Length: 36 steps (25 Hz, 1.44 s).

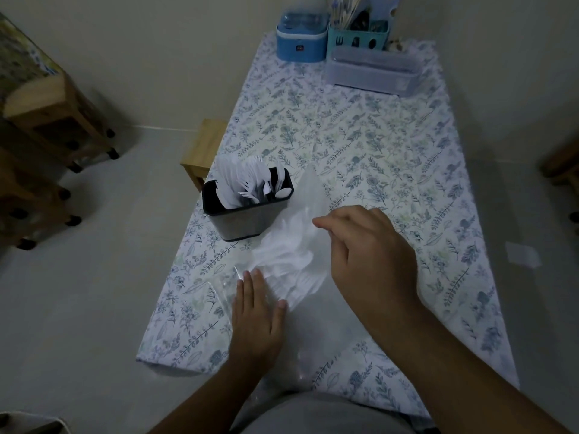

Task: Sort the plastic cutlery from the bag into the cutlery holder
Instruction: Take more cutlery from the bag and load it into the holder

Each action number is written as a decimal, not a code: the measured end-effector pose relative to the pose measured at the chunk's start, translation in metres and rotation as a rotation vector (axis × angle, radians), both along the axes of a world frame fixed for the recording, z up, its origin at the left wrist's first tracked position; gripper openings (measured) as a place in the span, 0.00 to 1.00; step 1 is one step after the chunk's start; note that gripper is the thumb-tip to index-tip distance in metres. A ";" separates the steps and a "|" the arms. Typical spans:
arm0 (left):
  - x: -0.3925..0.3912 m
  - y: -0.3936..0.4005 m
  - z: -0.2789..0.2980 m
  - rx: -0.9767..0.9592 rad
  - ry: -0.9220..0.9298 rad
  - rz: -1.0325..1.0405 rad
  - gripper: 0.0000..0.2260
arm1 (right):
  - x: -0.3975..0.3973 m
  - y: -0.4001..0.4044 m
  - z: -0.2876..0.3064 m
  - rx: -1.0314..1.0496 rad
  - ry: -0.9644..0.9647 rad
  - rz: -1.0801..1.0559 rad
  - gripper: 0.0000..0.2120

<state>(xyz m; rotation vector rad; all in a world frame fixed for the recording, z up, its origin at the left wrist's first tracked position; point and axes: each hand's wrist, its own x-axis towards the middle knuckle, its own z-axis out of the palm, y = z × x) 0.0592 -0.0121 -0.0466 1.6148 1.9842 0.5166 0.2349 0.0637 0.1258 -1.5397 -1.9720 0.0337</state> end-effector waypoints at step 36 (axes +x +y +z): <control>0.003 -0.013 0.010 0.033 -0.258 0.033 0.33 | -0.014 -0.019 -0.023 0.082 -0.084 0.102 0.12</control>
